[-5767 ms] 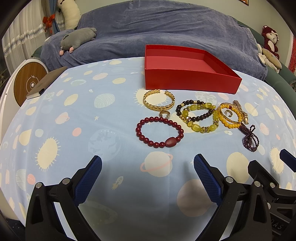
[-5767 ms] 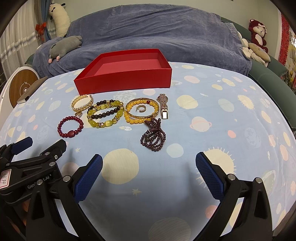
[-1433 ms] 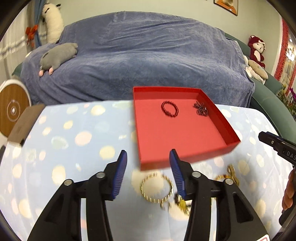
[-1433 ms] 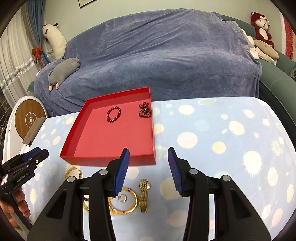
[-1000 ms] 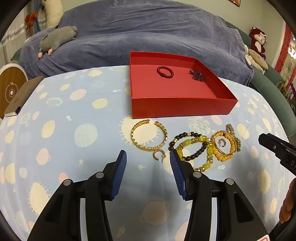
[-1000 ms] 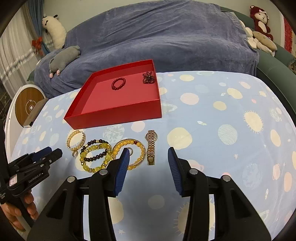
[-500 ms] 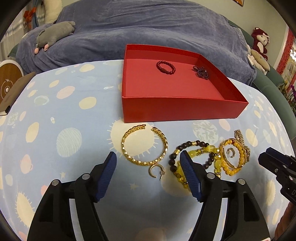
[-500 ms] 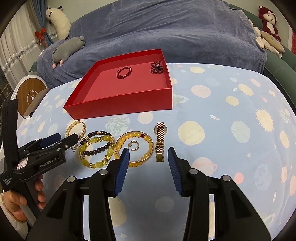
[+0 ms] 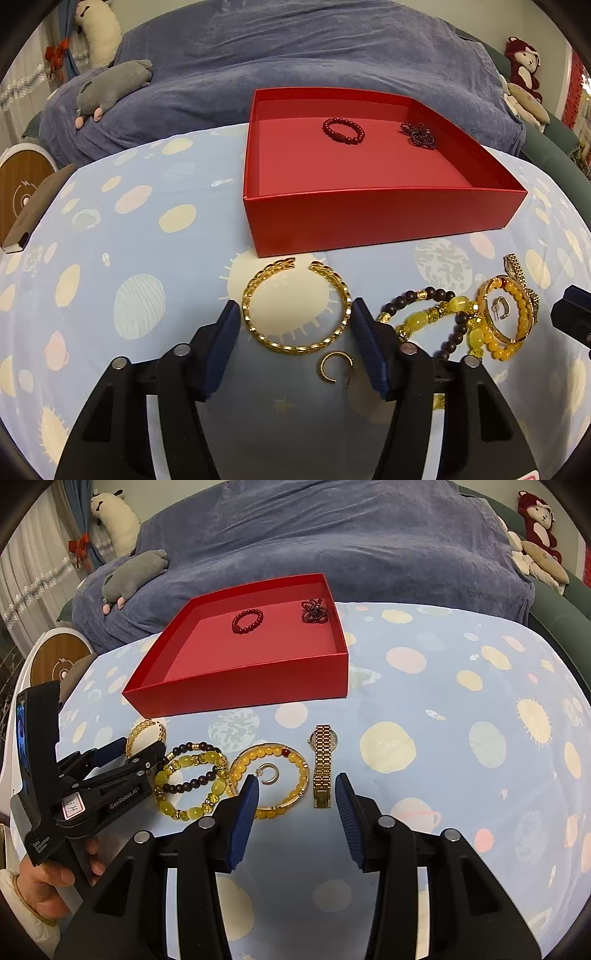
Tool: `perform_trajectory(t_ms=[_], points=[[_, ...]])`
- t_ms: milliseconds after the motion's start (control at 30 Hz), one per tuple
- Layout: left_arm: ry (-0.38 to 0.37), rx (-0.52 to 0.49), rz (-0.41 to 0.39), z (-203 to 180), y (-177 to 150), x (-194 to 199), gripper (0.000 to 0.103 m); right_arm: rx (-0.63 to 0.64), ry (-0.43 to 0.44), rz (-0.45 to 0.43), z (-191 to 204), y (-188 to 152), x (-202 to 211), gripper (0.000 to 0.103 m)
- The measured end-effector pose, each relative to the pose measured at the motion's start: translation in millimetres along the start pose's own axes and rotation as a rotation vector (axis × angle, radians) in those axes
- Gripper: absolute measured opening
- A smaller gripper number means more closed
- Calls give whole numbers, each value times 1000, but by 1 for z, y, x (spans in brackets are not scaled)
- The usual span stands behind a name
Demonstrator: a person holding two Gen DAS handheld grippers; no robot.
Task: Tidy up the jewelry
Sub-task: 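Move both tools back over the remaining jewelry, then grasp the gold cuff bangle with the left tool while the right tool grasps the gold watch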
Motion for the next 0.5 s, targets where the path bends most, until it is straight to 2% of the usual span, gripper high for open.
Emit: perform_trajectory(t_ms=[267, 500], points=[[-23, 25, 6, -2, 0, 9, 55, -17, -9, 19, -10, -2, -8, 41], [-59, 31, -9, -8, 4, 27, 55, -25, -37, -9, -19, 14, -13, 41]])
Point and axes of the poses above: each gripper's, at about its wrist camera, not at the fingertips, and x roughly against the way its jaws point, z to its left, y to its top, the point moved 10 cm from there along -x, roughly the way its jaws point, and after that the axes turned 1 degree about -z, right-handed, at the moved point
